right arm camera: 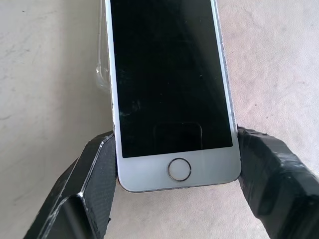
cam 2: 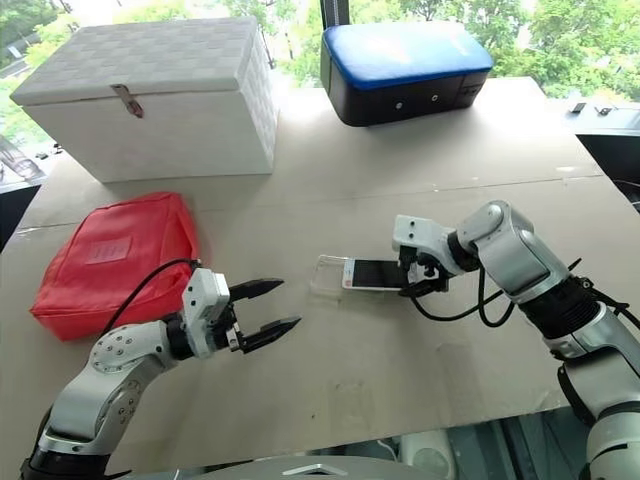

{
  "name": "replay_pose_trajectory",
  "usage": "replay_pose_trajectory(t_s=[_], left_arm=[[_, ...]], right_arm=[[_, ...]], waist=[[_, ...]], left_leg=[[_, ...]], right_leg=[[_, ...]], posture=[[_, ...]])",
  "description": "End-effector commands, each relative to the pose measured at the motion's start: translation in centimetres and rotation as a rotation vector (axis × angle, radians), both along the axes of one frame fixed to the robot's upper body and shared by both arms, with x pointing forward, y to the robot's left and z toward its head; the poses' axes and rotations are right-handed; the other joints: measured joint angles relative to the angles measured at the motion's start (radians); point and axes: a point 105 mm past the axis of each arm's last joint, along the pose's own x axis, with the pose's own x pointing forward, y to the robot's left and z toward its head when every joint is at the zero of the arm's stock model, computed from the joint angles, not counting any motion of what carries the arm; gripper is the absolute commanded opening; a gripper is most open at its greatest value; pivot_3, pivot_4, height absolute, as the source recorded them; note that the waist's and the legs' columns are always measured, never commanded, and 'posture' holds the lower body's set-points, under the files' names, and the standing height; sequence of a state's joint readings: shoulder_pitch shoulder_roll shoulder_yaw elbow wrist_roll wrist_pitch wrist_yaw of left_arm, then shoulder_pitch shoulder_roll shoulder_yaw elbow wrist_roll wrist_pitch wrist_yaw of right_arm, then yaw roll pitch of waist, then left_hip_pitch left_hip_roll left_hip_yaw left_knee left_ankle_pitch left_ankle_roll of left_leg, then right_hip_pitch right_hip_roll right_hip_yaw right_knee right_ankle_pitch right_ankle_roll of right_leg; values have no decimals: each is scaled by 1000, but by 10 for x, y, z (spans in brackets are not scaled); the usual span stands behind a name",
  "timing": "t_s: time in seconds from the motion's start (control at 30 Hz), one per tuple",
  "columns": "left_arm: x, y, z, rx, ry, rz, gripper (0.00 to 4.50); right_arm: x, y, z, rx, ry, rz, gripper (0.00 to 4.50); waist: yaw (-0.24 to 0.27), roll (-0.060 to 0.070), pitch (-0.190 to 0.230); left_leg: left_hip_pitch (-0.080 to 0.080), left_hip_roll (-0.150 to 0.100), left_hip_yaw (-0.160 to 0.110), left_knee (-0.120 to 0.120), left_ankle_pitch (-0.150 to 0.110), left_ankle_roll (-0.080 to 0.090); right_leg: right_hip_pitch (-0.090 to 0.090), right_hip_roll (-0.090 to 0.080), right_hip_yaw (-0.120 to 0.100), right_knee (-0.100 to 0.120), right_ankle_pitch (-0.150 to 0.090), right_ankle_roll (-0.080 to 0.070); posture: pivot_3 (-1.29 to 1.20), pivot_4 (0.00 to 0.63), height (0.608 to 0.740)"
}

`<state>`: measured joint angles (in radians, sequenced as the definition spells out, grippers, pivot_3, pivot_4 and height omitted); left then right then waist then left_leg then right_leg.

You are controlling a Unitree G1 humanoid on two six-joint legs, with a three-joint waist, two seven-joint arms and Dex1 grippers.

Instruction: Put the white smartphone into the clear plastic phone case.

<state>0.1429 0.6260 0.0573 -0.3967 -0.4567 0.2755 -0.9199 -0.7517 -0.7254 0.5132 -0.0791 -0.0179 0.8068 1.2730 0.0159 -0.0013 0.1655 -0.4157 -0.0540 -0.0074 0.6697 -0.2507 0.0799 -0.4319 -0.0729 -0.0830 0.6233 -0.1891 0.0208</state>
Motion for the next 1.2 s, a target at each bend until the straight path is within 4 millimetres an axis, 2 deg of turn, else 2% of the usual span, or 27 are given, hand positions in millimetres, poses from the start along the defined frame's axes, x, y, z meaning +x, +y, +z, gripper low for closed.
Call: replay_pose_trajectory(t_s=[0.03,0.4,0.8,1.17,1.2], left_arm=[[-2,-3,4,-7,-31,-11,4006],[-1,-7,2,-15,-33,-14,4006],[0,-7,1,-13,-32,-19,4006],[1,-9,0,-16,-34,-24,4006],[1,-9,0,-17,-33,-23,4006]], right_arm=[[3,3,6,-25,-40,-9,3038],[-11,18,6,-8,-42,31,3037],[-18,16,-7,-53,-37,10,3037],[-21,24,-4,-68,-50,54,3020],[-20,23,-3,-67,-56,53,4035]], waist=[[0,0,0],[-1,0,0],[-1,0,0],[-1,-1,-1],[-1,-1,-1]], left_leg=[[0,0,0,0,0,0],[0,0,0,0,0,0],[0,0,0,0,0,0],[0,0,0,0,0,0],[0,0,0,0,0,0]], right_leg=[[0,0,0,0,0,0],[0,0,0,1,0,0],[0,0,0,1,0,0],[0,0,0,1,0,0],[0,0,0,1,0,0]], posture=[[0,150,740],[0,150,740],[0,150,740],[0,150,740],[0,150,740]])
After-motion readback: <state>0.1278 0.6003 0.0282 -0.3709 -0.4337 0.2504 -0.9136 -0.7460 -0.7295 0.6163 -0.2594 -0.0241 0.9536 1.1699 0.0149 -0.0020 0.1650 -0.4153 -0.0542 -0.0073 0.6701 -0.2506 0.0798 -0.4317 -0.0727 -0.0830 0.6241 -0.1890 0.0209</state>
